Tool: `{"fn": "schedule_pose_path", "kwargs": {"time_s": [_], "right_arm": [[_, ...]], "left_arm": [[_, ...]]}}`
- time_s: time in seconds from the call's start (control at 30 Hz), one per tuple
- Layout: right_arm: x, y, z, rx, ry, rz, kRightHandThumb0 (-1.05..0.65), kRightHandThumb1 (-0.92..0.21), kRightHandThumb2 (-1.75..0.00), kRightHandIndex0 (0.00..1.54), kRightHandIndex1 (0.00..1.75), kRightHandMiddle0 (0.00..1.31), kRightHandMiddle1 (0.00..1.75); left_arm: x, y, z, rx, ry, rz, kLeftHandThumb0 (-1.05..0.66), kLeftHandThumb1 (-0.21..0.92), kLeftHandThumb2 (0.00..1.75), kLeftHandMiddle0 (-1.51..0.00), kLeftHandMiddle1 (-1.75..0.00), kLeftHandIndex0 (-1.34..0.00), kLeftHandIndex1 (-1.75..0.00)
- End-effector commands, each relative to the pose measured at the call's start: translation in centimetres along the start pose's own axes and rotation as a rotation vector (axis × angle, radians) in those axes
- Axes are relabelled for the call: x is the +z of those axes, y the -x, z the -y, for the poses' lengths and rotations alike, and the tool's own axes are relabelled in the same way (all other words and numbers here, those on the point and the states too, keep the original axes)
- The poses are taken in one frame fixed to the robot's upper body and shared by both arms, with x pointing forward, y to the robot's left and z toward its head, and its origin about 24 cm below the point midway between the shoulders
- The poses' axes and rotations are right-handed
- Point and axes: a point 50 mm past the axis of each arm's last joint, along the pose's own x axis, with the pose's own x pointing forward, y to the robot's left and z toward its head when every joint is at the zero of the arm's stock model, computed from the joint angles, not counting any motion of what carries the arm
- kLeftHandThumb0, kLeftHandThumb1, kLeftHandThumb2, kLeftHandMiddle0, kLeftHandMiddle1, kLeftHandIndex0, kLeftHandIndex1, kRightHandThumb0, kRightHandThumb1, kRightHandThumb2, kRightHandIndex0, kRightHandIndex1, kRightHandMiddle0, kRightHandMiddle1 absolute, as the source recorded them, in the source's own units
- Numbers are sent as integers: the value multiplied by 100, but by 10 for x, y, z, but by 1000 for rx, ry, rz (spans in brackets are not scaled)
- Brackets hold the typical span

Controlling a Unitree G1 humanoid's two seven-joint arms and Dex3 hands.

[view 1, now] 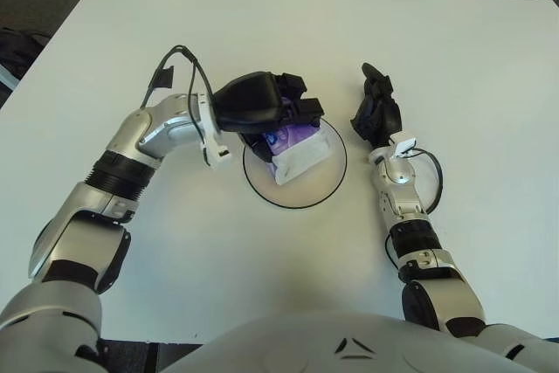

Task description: Put the tissue paper into the plate.

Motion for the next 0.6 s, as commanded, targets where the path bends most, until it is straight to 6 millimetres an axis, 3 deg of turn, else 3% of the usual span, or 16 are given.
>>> {"fn": "schedule_pose_path", "kwargs": {"time_s": [0.0, 0.03, 0.17, 0.4, 0.57], "right_arm": [[-64, 46, 10, -49, 31, -366, -72, -92, -100, 23, 1, 0, 52], [-65, 46, 10, -57, 36, -370, -72, -92, -100, 22, 0, 0, 53], [-66, 47, 9, -75, 54, -379, -75, -92, -98, 20, 0, 0, 57], [-74, 43, 13, -63, 94, -399, -80, -92, -99, 15, 0, 0, 53], [-78, 44, 15, -42, 114, -397, -83, -92, -100, 12, 0, 0, 50]], "left_arm": [[0, 4, 2, -22, 29, -11, -75, 87, 81, -24, -175, -10, -165], [0, 4, 2, -26, 24, -6, -81, 89, 81, -16, -150, -6, -148], [1, 6, 5, -29, 8, 11, -95, 91, 85, -6, -81, -1, -92], [2, 7, 8, -2, -23, 38, -100, 92, 94, -9, -31, 0, -58], [2, 8, 9, 13, -27, 43, -101, 92, 99, -9, -21, 0, -51]]}}
